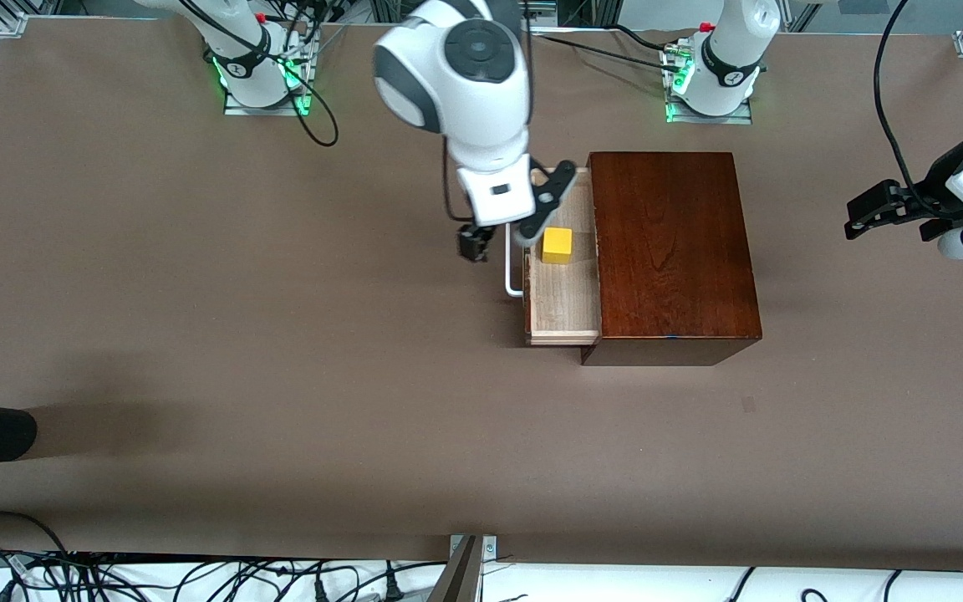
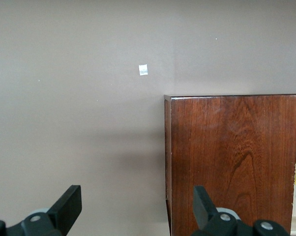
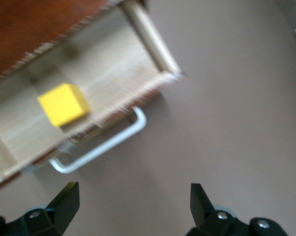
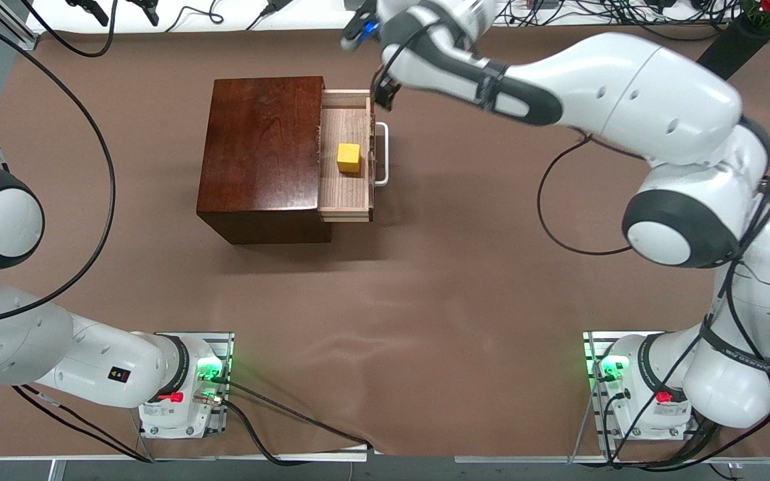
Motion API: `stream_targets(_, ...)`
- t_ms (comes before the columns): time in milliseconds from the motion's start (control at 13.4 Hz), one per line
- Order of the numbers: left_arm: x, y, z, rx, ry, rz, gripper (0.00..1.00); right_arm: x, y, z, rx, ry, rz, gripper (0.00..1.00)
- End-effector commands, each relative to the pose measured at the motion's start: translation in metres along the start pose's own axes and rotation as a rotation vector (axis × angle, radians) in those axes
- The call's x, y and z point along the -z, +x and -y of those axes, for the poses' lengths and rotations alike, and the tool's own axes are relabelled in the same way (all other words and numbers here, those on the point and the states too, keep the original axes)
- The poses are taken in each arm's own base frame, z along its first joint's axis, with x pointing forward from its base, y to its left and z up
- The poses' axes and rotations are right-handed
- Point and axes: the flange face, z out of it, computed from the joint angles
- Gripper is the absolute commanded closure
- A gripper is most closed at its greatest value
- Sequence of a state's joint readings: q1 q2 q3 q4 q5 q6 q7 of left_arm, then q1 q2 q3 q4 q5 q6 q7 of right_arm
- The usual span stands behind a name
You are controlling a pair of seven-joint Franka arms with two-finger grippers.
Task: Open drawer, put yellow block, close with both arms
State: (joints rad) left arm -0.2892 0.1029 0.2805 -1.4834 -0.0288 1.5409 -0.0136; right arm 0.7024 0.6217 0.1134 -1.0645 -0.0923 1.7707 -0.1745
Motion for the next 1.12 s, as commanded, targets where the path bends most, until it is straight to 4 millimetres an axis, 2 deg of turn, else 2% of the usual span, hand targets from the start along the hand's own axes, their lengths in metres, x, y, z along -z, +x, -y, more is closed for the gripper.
stream_targets(0,0.005,0.004,0.001,-0.003,-0.005,-0.003,0.0,0.021,-0.02,-0.035,-0.054,0.007,0.019,0.0)
stream_targets(299,0.004,0.004,-0.001,-0.008,-0.005,-0.003,0.0,0.017,-0.051,-0.104,-0.169,-0.031,0.096,0.0)
stream_targets(374,0.004,0.004,-0.004,-0.012,-0.005,-0.003,0.0,0.029,-0.06,-0.121,-0.208,-0.034,0.085,0.0)
stream_targets(448,0.004,0.004,-0.005,-0.015,-0.002,-0.003,0.0,0.029,-0.068,-0.134,-0.244,-0.028,0.087,0.0)
stream_targets(598,0.007,0.004,-0.006,-0.017,0.004,-0.009,0.0,0.039,-0.099,-0.168,-0.346,-0.003,0.084,0.0)
stream_targets(673,0.008,0.004,-0.006,-0.017,0.005,-0.011,0.0,0.037,-0.118,-0.183,-0.408,0.021,0.097,0.0)
stream_targets(1046,0.008,0.004,-0.006,-0.017,0.004,-0.011,0.0,0.063,-0.202,-0.242,-0.656,0.021,0.087,0.0)
